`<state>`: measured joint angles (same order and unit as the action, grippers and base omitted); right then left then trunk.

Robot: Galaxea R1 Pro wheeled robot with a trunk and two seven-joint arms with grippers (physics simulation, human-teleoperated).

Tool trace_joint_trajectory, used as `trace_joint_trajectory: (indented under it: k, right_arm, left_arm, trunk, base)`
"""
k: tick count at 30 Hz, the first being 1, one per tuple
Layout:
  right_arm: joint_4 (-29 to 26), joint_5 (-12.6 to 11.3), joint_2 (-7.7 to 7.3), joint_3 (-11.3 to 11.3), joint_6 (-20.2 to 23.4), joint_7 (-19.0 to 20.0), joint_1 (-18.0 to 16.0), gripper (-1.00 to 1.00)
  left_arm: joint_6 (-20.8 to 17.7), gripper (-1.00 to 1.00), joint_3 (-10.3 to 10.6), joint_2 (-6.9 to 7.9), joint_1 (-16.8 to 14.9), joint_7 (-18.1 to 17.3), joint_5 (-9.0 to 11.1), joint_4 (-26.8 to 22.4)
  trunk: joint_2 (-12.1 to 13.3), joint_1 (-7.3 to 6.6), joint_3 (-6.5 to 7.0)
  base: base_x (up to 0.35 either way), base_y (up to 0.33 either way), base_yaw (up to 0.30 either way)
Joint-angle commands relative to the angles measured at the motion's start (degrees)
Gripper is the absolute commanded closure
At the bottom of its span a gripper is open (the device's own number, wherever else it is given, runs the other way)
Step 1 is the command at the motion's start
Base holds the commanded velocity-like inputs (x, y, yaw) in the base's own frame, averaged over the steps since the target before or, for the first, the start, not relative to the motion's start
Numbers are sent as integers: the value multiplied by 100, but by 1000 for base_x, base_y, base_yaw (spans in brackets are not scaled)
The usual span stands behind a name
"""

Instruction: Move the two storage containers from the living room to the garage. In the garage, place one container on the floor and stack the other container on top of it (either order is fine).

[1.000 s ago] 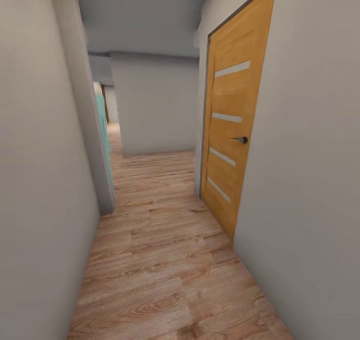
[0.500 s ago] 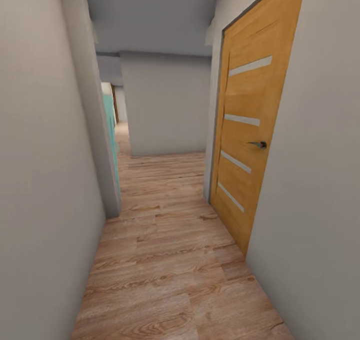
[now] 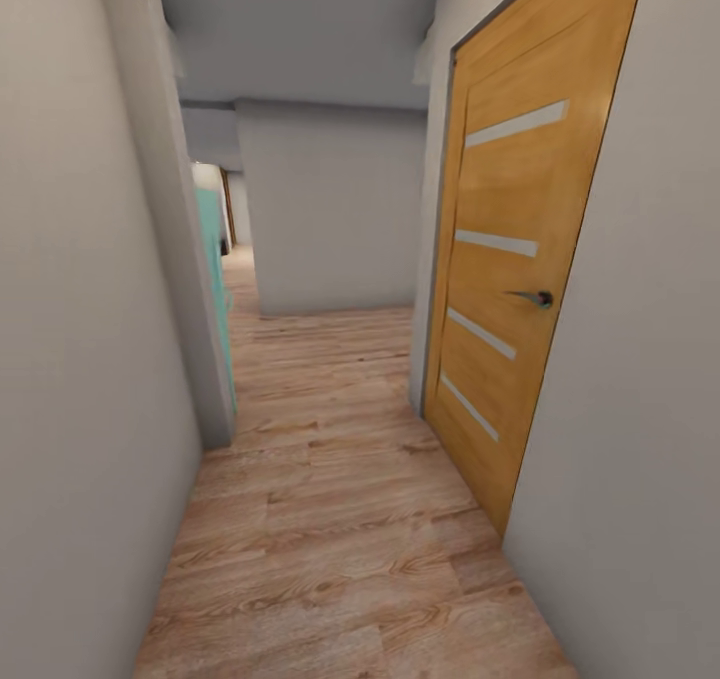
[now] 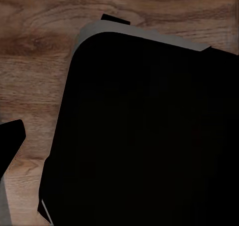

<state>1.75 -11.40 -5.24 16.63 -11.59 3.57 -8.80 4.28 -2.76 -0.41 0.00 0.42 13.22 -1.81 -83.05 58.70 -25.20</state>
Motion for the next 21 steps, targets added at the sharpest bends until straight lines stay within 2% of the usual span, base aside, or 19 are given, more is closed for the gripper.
trace_joint_trajectory:
  k: [1,9,18,21]
  right_arm:
    - [19,-62,3,33,-33,36,-8,-100]
    - [19,-64,20,33,-28,34,-8,-100]
    - [19,-64,-1,33,-28,45,-8,-100]
    - [19,-64,4,33,-28,47,-8,-100]
  left_arm:
    - [11,-100,-25,-2,0,6,10,-4]
    - [12,-100,-22,5,0,7,13,-4]
    - [12,-100,-26,6,0,8,13,-4]
    - [12,-100,-30,2,0,6,13,-4]
  trunk:
    - [-2,3,-5]
    - [-2,3,-5]
    - [-2,3,-5]
    - [-2,3,-5]
  base:
    - [323,0,0]
    - [324,0,22]
    - [323,0,240]
    - [323,0,82]
